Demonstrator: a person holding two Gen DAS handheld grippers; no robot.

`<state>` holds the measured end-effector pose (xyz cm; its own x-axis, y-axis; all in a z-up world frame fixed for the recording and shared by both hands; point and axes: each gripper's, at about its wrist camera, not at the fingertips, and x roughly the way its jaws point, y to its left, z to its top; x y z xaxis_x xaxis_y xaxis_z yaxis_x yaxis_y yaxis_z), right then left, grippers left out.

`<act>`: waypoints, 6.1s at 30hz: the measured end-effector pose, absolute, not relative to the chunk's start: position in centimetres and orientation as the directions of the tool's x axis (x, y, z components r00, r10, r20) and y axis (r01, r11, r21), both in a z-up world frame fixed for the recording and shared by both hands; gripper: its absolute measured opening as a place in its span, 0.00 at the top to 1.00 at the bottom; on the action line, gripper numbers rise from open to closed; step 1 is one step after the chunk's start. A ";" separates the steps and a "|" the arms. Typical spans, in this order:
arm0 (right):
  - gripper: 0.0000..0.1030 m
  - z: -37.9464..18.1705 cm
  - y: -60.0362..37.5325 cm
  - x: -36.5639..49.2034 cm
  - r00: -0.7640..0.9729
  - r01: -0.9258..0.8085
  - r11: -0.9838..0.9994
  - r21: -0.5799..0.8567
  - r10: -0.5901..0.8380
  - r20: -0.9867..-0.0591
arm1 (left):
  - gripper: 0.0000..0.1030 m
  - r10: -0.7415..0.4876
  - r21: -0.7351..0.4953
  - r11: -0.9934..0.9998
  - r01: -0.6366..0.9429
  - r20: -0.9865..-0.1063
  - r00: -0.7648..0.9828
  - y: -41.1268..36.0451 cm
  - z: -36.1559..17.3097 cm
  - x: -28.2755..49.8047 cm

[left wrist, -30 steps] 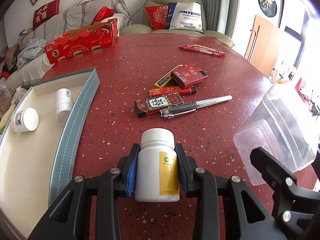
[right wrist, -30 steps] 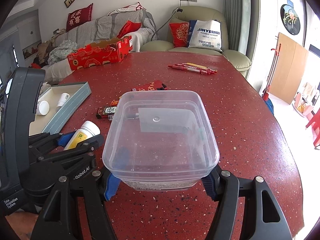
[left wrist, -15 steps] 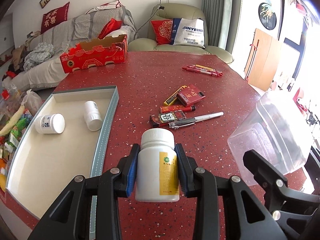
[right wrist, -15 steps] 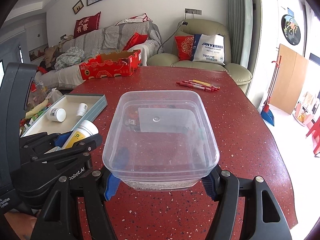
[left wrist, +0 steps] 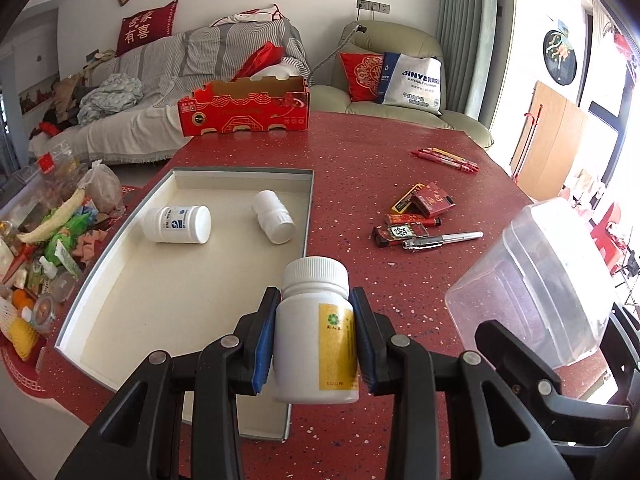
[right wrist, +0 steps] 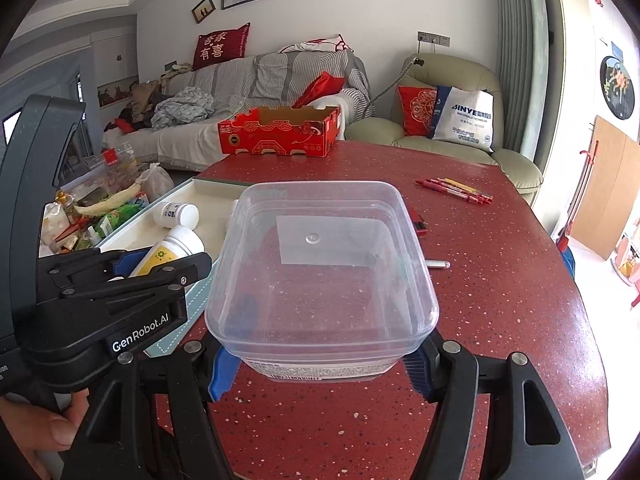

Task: Organize rigid objects
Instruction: 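Lower the clear container with the right tool while the left tool lowers the bottle, both into the tray, then move both open tools back over the red packs on the table, then grasp the red-black card pack with the left tool while the right tool grasps the red box, then lift the card pack and red box and carry both toward the white tray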

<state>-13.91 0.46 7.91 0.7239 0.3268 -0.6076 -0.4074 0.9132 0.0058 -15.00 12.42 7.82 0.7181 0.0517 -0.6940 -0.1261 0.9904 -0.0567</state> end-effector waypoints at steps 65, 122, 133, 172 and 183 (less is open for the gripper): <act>0.12 7.5 7.4 -6.9 0.679 -0.462 0.886 -0.018 0.341 -0.650 | 0.21 0.114 -0.031 0.976 -0.217 -0.773 0.624 25.0 6.0 -11.5; 0.12 3.0 -11.9 -0.3 0.659 -0.239 0.963 0.126 0.256 -0.707 | 0.21 0.043 0.000 0.997 -0.073 -0.801 0.597 3.7 0.5 3.1; 0.12 2.0 -7.1 8.1 0.511 -0.460 0.872 0.164 0.412 -0.754 | 0.23 0.035 -0.054 0.990 -0.128 -0.794 0.607 5.4 0.6 2.7; 0.32 1.1 -8.2 -2.3 0.556 -0.346 0.937 0.049 0.247 -0.794 | 0.30 0.029 -0.007 0.998 -0.057 -0.792 0.610 4.8 1.1 -3.6; 0.31 0.7 -7.8 -2.3 0.546 -0.352 0.934 0.061 0.257 -0.798 | 0.30 0.024 -0.015 0.998 -0.060 -0.803 0.596 4.5 0.7 -3.3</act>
<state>-2.28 -7.76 0.71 0.5456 0.2573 -0.7976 -0.3519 0.9341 0.0606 -3.33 4.51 0.67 0.5960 0.0235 -0.8026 -0.0600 0.9981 -0.0153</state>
